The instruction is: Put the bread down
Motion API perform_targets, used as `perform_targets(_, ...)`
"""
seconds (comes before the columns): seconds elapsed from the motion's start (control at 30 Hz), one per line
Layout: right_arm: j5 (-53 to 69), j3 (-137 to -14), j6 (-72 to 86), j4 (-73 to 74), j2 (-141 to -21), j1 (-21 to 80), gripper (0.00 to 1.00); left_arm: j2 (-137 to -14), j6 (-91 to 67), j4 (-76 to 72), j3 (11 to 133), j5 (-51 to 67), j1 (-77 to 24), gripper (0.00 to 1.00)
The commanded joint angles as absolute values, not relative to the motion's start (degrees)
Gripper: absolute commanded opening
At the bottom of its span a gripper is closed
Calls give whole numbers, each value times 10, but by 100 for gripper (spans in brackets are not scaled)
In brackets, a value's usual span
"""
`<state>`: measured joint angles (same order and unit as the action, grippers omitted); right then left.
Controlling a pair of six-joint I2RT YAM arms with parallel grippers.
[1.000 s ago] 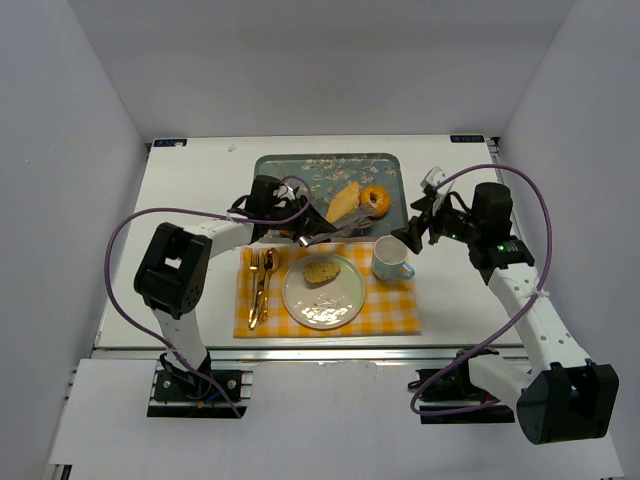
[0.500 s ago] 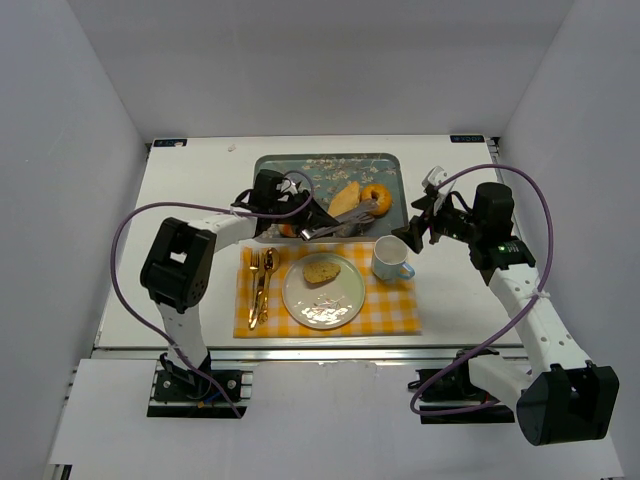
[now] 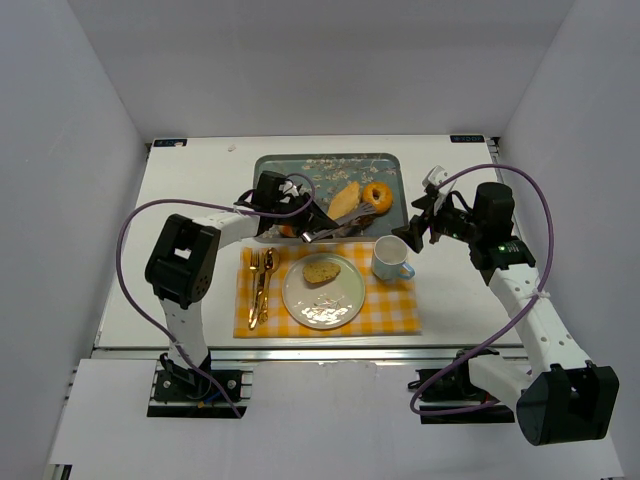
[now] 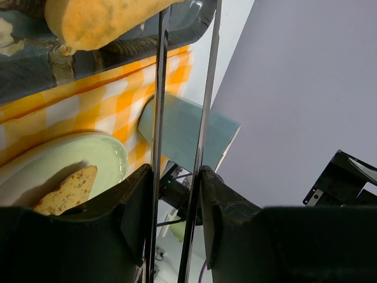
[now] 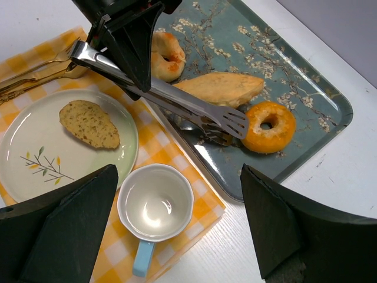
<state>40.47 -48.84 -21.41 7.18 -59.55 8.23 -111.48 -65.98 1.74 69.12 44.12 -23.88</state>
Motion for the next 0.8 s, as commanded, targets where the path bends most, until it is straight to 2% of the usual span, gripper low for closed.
perform_targets(0.0, 410, -478, -209, 47, -586, 77, 89, -1102, -647, 30, 713, 441, -243, 47)
perform_targets(0.23, 408, -480, -210, 45, -586, 77, 89, -1128, -649, 29, 737, 439, -243, 46)
perform_targets(0.33, 410, -479, -211, 47, -586, 76, 89, -1133, -650, 26, 743, 438, -243, 42)
perform_targets(0.5, 410, -476, -212, 48, -584, 76, 89, -1137, -654, 4, 742, 444, -243, 22)
perform_targets(0.7, 410, -477, -216, 52, -583, 76, 89, -1112, -656, -51, 739, 456, -243, 9)
perform_targets(0.77, 412, -478, -215, 52, -582, 76, 89, -1100, -654, -75, 744, 463, -243, 2)
